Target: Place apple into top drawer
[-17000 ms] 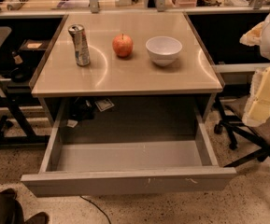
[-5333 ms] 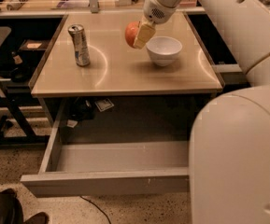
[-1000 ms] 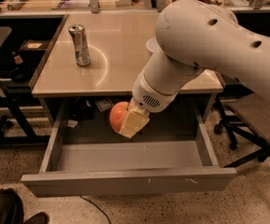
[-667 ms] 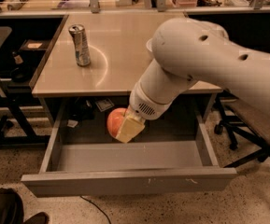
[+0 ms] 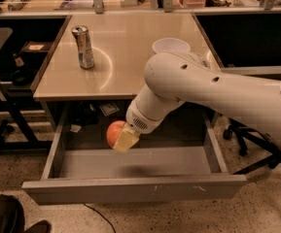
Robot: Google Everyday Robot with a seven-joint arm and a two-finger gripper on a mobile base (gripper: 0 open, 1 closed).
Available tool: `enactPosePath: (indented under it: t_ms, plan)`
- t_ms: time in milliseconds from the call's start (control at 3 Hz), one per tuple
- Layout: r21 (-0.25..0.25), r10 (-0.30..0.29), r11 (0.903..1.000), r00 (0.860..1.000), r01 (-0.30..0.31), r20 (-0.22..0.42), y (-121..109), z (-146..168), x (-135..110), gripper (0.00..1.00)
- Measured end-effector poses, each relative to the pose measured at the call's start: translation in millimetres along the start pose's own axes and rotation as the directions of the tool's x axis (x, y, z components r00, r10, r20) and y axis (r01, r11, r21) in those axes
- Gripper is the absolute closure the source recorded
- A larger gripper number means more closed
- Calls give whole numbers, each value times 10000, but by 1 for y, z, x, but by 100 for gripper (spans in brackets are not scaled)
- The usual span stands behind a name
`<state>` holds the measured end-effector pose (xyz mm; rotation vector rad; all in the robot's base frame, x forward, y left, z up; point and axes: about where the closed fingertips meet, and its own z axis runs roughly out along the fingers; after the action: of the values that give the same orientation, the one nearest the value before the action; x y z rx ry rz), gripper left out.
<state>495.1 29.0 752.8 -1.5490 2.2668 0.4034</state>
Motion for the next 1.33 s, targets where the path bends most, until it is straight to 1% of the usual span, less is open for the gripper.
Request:
enactPosePath:
  t_ms: [333, 667, 1333]
  plan:
    - [12, 18, 10000, 9999, -18, 114, -11, 22, -4, 100]
    - [109, 61, 9999, 10000, -62, 68, -20, 42, -4, 100]
    - [235, 308, 9993, 9995, -307, -22, -19, 82, -3, 100]
